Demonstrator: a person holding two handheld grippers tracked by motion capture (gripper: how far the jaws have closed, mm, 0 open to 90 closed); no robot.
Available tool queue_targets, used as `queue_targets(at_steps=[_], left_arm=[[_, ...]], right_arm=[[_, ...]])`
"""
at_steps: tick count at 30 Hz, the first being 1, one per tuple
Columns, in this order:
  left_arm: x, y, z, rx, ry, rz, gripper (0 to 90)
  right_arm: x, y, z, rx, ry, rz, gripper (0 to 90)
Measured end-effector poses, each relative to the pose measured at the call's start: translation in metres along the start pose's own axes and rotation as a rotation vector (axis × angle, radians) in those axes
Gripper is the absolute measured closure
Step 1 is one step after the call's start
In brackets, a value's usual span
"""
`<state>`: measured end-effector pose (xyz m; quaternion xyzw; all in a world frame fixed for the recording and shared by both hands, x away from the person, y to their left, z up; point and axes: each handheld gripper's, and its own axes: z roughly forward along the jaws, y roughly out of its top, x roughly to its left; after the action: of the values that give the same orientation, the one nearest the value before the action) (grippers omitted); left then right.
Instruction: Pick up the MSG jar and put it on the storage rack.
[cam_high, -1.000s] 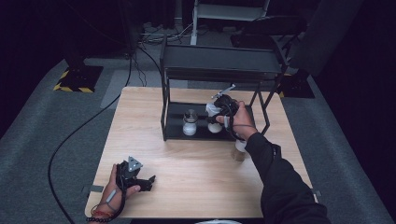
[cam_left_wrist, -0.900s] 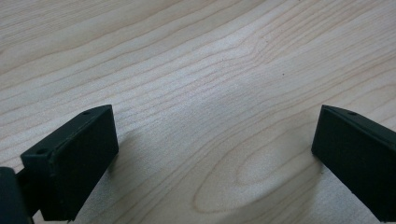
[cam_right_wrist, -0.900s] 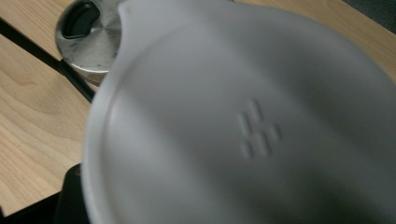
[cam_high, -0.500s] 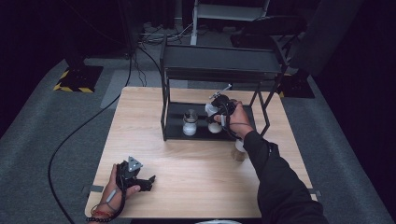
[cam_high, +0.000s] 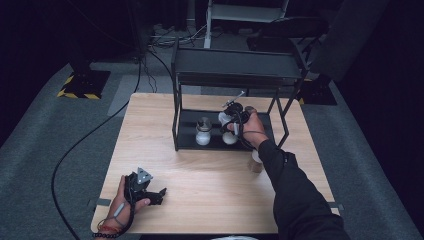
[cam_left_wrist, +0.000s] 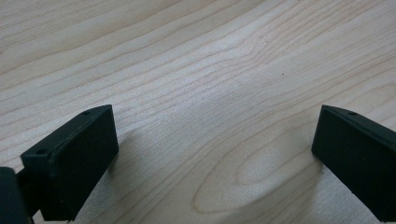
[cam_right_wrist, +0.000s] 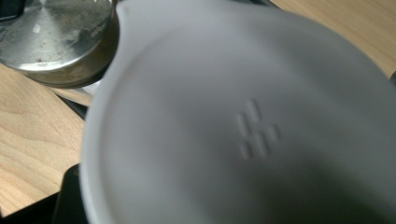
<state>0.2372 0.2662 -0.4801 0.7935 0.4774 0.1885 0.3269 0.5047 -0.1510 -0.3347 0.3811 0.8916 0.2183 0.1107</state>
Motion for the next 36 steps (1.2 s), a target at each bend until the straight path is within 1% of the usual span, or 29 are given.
queue_targets(at_steps=[3, 7, 13, 15, 19, 22, 24, 28, 30, 36], left_arm=[[0.0, 0.0, 0.0, 0.0, 0.0, 0.0, 0.4], [0.0, 0.0, 0.0, 0.0, -0.001, 0.001, 0.4], [0.0, 0.0, 0.0, -0.001, -0.002, 0.003, 0.4], [0.001, 0.0, 0.0, 0.0, -0.002, 0.004, 0.4], [0.001, 0.0, 0.0, 0.001, -0.003, 0.004, 0.4], [0.001, 0.0, 0.0, 0.001, -0.004, 0.005, 0.4], [0.001, 0.0, 0.0, 0.002, -0.004, 0.006, 0.4], [0.001, 0.0, 0.0, 0.002, -0.004, 0.008, 0.4], [0.001, 0.0, 0.0, 0.002, -0.004, 0.007, 0.4], [0.001, 0.0, 0.0, 0.002, -0.004, 0.007, 0.4]], right_arm=[[-0.001, 0.002, 0.002, 0.004, 0.004, 0.006, 30.3], [0.0, 0.007, 0.005, 0.032, 0.01, -0.001, 30.3], [0.004, 0.012, 0.01, 0.05, -0.006, 0.0, 30.2], [0.004, 0.014, 0.011, 0.057, -0.009, 0.011, 30.2], [0.003, 0.016, 0.011, 0.052, -0.011, 0.039, 30.2], [0.005, 0.017, 0.012, 0.05, -0.029, 0.041, 30.2], [0.004, 0.018, 0.013, 0.051, -0.029, 0.057, 30.2], [0.004, 0.018, 0.016, 0.056, -0.033, 0.067, 30.2], [0.004, 0.019, 0.016, 0.055, -0.03, 0.085, 30.2], [0.005, 0.02, 0.016, 0.07, -0.029, 0.067, 30.1]])
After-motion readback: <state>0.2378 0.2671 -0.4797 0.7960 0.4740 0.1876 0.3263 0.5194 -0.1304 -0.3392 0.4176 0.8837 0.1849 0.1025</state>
